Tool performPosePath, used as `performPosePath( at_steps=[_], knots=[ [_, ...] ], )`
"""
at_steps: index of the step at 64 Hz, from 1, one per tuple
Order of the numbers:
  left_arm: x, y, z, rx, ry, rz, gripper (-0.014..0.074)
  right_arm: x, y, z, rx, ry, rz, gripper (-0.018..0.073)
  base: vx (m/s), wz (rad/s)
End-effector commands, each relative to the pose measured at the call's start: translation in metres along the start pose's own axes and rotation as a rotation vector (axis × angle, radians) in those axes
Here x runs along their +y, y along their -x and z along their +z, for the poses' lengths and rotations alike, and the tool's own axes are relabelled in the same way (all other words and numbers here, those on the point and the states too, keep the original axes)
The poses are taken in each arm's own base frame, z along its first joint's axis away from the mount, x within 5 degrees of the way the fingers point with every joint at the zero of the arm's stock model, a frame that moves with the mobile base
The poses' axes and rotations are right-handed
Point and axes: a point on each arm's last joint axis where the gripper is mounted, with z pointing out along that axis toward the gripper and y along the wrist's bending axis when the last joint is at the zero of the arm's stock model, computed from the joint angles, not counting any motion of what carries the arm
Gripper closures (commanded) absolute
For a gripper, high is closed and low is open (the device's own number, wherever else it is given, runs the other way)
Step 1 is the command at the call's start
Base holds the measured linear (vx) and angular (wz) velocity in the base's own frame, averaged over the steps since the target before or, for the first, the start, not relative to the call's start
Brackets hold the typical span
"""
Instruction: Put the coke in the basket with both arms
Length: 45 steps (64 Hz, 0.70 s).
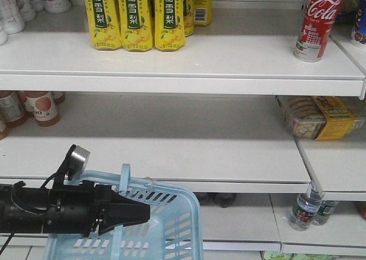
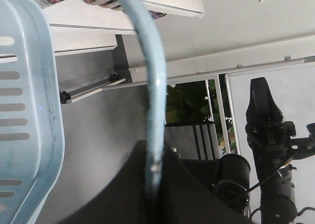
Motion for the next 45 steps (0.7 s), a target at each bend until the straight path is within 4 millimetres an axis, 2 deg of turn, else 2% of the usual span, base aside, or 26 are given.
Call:
performPosePath(
  at_steps=[1,45],
  knots=[
    [-0.0217,0.0061,-0.0029,-0.051,-0.130,0.011,0.0603,0.0008,0.0043,-0.0010,-0.084,0.010,-0.014,0.0568,0.03,-0.01],
    [-0.0217,0.0061,-0.0029,-0.051,-0.130,0.011,0.0603,0.0008,0.0043,-0.0010,-0.084,0.010,-0.014,0.0568,0.03,-0.02]
  ],
)
